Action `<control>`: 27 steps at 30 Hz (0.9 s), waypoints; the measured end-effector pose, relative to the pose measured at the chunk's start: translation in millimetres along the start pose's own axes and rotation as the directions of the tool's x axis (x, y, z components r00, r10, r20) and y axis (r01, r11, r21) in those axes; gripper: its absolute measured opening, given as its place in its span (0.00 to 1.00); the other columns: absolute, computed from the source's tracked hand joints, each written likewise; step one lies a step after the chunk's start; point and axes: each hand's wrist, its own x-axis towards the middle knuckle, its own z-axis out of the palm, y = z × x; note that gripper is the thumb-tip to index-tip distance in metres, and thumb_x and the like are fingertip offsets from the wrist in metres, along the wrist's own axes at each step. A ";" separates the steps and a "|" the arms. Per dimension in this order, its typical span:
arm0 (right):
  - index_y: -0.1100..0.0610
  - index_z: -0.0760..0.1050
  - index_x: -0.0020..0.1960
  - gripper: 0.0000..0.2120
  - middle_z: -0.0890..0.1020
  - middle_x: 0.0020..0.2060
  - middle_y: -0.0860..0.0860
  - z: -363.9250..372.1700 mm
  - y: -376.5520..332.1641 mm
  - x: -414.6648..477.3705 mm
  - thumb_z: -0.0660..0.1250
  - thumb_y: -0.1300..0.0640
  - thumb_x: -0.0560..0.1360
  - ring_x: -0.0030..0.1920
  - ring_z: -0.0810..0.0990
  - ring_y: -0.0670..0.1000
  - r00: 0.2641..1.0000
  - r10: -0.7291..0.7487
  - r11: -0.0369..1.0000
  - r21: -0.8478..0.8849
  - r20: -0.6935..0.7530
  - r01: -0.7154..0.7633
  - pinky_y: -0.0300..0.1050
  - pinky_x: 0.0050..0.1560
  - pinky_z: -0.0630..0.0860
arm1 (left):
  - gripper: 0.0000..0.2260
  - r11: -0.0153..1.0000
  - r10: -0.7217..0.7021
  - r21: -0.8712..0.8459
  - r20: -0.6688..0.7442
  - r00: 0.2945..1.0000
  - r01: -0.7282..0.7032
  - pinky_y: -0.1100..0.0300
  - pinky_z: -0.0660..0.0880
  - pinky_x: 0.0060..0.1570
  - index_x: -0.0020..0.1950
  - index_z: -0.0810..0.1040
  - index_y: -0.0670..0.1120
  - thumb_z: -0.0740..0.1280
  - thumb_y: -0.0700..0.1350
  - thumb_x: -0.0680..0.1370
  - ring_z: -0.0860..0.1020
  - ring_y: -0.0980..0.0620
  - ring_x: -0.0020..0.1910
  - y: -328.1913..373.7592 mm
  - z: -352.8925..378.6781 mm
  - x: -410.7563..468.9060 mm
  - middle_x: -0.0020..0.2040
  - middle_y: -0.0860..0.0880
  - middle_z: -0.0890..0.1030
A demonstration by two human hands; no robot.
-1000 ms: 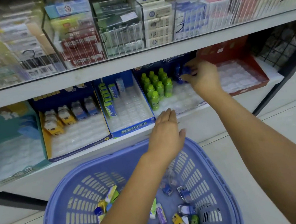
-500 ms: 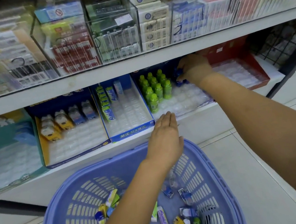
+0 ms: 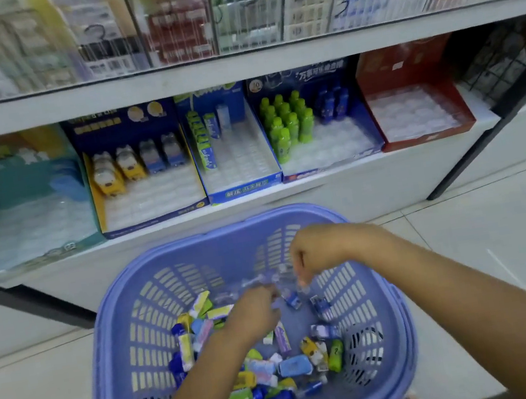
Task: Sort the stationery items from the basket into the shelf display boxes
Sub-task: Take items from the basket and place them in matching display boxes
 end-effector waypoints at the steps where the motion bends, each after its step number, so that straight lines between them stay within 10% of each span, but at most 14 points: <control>1: 0.60 0.78 0.55 0.18 0.82 0.51 0.57 26.5 -0.9 12.5 0.74 0.53 0.69 0.50 0.80 0.55 0.996 0.049 0.998 -0.047 0.077 -0.045 0.48 0.46 0.76 | 0.19 0.999 -0.039 0.033 0.106 0.994 0.036 0.58 0.68 0.60 0.67 0.72 0.43 0.66 0.44 0.76 0.73 0.47 0.64 -14.5 14.2 -6.2 0.66 0.44 0.74; 4: 0.59 0.61 0.72 0.33 0.72 0.64 0.59 92.4 11.0 41.9 0.72 0.57 0.72 0.59 0.75 0.60 0.967 0.180 0.984 -0.045 0.180 -0.175 0.50 0.50 0.72 | 0.32 0.990 -0.136 0.085 0.330 0.934 0.115 0.54 0.68 0.65 0.74 0.64 0.45 0.71 0.51 0.73 0.68 0.46 0.69 -49.6 43.1 -22.7 0.72 0.45 0.67; 11: 0.65 0.43 0.75 0.48 0.64 0.67 0.65 149.9 33.6 70.4 0.74 0.56 0.70 0.68 0.63 0.64 0.955 0.285 0.942 -0.206 0.080 -0.264 0.54 0.62 0.69 | 0.41 0.976 -0.168 0.206 0.487 0.857 0.074 0.50 0.65 0.69 0.77 0.57 0.44 0.71 0.59 0.72 0.62 0.43 0.73 -72.4 53.6 -29.8 0.76 0.43 0.60; 17: 0.59 0.51 0.72 0.48 0.66 0.64 0.61 165.5 36.3 84.7 0.78 0.54 0.64 0.65 0.68 0.62 0.943 0.332 0.921 -0.227 0.036 -0.316 0.55 0.56 0.73 | 0.30 0.977 -0.126 0.210 0.461 0.879 0.030 0.49 0.74 0.55 0.64 0.71 0.42 0.74 0.57 0.70 0.72 0.44 0.57 -74.9 60.1 -26.4 0.62 0.42 0.72; 27: 0.57 0.46 0.76 0.39 0.56 0.72 0.65 195.6 32.8 83.2 0.65 0.48 0.75 0.63 0.70 0.63 0.950 0.296 0.833 -0.514 0.103 -0.204 0.52 0.54 0.71 | 0.28 0.988 -0.068 0.152 0.395 0.916 0.008 0.53 0.69 0.47 0.64 0.73 0.44 0.75 0.56 0.69 0.70 0.43 0.59 -75.8 75.1 -21.8 0.61 0.42 0.71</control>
